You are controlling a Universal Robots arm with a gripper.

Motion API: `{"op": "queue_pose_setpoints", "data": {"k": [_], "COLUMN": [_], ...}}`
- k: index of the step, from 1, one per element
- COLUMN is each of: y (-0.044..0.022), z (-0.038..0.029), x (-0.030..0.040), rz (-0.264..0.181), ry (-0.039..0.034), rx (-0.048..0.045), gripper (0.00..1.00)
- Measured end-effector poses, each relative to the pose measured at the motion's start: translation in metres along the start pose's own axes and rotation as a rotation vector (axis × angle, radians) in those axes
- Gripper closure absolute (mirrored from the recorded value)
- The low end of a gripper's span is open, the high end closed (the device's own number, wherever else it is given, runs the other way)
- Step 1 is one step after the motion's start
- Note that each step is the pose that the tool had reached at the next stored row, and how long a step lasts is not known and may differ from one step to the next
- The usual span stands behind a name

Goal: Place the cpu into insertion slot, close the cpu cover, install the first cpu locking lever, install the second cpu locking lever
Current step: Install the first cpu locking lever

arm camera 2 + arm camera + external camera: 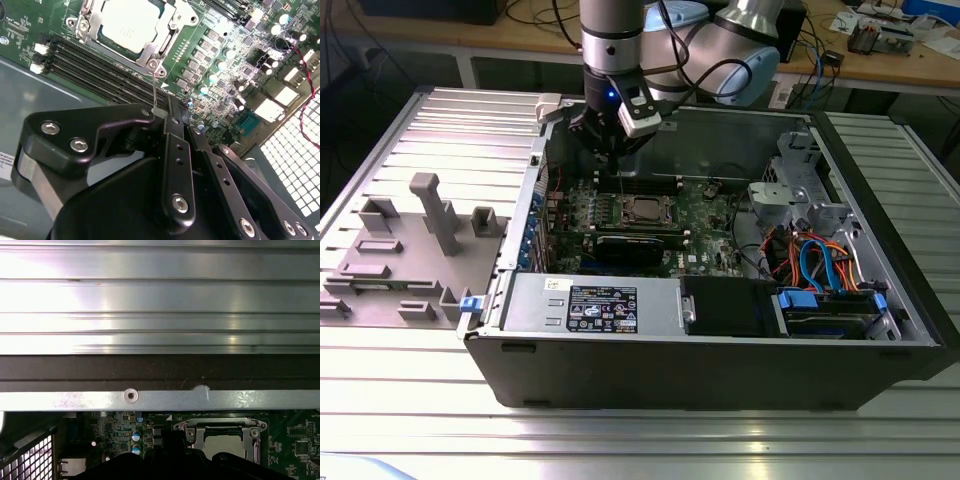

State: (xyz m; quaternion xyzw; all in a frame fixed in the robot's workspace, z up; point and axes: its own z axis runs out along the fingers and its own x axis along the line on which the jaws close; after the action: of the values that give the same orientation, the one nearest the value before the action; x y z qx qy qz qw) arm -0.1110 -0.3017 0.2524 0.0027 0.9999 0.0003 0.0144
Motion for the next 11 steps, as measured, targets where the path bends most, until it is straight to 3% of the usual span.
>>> {"op": "queue_pose_setpoints", "data": {"k": [11], "y": [0.0000], "z": [0.0001], "x": [-0.0037], "rz": [0.000], "ry": [0.0000], "rx": [0.0000], "gripper": [0.89]}}
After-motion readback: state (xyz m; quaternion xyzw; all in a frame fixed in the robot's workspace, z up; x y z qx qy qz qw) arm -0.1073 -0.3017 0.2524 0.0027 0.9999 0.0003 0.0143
